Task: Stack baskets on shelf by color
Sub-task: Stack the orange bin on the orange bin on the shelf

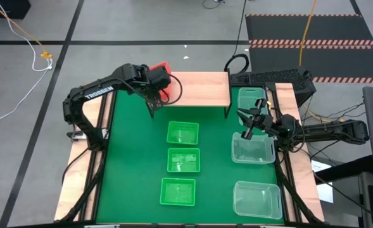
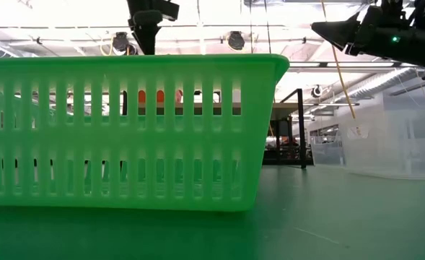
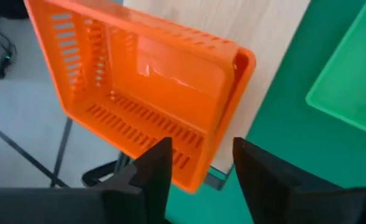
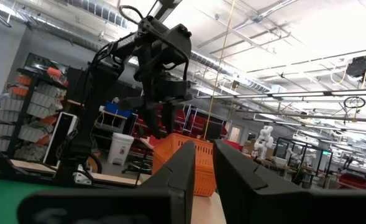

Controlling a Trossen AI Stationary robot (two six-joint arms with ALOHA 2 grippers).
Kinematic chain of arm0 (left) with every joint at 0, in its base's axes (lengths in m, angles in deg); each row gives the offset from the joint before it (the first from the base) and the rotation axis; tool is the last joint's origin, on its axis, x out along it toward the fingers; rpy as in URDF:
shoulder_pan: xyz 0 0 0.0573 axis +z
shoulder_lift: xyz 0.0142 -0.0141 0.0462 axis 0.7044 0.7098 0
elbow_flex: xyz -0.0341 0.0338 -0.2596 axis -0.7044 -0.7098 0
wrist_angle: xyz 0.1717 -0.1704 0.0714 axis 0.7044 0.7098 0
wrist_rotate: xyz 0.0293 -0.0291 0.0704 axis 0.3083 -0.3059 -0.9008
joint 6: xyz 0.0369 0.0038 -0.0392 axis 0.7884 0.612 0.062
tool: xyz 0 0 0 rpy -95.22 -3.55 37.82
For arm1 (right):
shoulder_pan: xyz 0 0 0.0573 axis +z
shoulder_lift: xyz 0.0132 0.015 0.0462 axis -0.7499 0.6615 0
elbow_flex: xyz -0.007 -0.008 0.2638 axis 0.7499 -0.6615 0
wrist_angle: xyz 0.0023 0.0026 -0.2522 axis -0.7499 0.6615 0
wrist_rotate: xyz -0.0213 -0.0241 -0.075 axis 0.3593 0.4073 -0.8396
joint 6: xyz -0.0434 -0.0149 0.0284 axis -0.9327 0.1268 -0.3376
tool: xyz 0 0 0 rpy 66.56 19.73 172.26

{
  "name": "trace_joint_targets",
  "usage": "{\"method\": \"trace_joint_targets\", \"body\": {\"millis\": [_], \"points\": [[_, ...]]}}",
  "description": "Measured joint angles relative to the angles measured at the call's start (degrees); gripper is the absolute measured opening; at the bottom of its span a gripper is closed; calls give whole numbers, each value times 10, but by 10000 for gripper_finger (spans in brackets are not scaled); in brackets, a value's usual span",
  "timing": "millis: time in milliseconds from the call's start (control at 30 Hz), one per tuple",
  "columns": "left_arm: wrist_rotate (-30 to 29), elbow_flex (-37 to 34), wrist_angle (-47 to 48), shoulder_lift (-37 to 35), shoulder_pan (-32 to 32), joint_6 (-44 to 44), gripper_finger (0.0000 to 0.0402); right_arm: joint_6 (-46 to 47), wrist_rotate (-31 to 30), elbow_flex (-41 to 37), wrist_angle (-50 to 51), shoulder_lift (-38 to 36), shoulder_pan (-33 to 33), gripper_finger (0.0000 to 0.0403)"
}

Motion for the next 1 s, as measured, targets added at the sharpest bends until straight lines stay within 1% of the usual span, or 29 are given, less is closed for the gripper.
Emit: {"method": "trace_joint_targets", "body": {"millis": [100, 200, 433, 567, 700, 1000], "points": [[13, 0, 9, -2, 0, -21, 197, 0, 0, 0, 0, 0, 0, 50], [15, 0, 22, 0, 4, -46, 211, 2, 0, 0, 0, 0, 0, 50], [16, -15, 12, 0, 14, -43, 213, 4, 0, 0, 0, 0, 0, 50], [14, -37, 4, 0, 26, -30, 208, 4, 0, 0, -4, 0, 0, 50], [15, -63, -10, 0, 35, -14, 173, 5, 0, 0, -4, 0, 0, 50], [14, -69, -10, 0, 39, 15, 42, 5, 0, 0, -4, 0, 0, 50]]}}
